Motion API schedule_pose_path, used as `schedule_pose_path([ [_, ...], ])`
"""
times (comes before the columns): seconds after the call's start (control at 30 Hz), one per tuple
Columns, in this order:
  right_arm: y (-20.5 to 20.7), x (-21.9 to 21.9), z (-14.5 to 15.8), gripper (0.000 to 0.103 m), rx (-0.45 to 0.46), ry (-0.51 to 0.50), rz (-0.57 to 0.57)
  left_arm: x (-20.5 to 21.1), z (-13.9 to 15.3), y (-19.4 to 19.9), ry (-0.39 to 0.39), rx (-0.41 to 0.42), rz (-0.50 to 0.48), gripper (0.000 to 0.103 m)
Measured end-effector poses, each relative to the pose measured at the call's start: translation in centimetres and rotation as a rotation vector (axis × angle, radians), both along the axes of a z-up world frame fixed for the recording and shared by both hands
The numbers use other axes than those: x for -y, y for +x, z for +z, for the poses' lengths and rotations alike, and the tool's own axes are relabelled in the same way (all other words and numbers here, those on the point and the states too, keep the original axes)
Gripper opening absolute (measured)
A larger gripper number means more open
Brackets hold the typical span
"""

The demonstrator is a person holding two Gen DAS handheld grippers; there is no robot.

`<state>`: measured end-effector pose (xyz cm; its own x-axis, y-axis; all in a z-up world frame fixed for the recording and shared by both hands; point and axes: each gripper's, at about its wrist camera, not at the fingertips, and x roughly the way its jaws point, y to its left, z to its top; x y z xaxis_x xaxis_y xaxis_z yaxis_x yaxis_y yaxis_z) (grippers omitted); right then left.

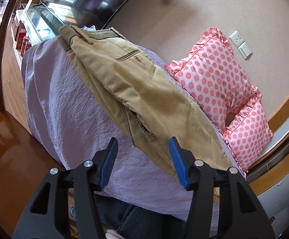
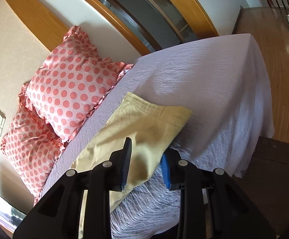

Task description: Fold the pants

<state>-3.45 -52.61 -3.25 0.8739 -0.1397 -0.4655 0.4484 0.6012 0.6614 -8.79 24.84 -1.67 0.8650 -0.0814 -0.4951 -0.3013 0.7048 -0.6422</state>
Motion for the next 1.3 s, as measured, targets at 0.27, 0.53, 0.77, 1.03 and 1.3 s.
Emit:
schedule_pose_path([
  [0.27, 2.6, -2.9, 2.7, 0.005, 0.109, -0.141, 0.156, -0.6, -0.4, -0.2, -0.043, 0.049, 0.004, 0.061],
  [0.53, 8.5, -20.3, 11.5, 0.005, 0.38, -0.287, 0.721, -0.6, 0.1, -0.9, -0.065, 0.106, 0.027, 0.079],
  [0.77, 8.9, -40.2, 5.7, 0.009, 0.165, -0.532, 1.339, -0.4, 0.4, -1.0, -0.063, 0.123, -0.004, 0.092],
  [1.03, 6.7, -40.6, 5.5, 0.065, 0.196, -0.521, 1.369, -0.7, 0.0, 0.1, -0.064, 0.126, -0.021, 0.095],
  [1.3, 8.5, -42.0, 3.2, 0.071, 0.046, -0.62, 1.308, -1.4, 0.5, 2.1, -0.045, 0.11, 0.016, 0.095],
])
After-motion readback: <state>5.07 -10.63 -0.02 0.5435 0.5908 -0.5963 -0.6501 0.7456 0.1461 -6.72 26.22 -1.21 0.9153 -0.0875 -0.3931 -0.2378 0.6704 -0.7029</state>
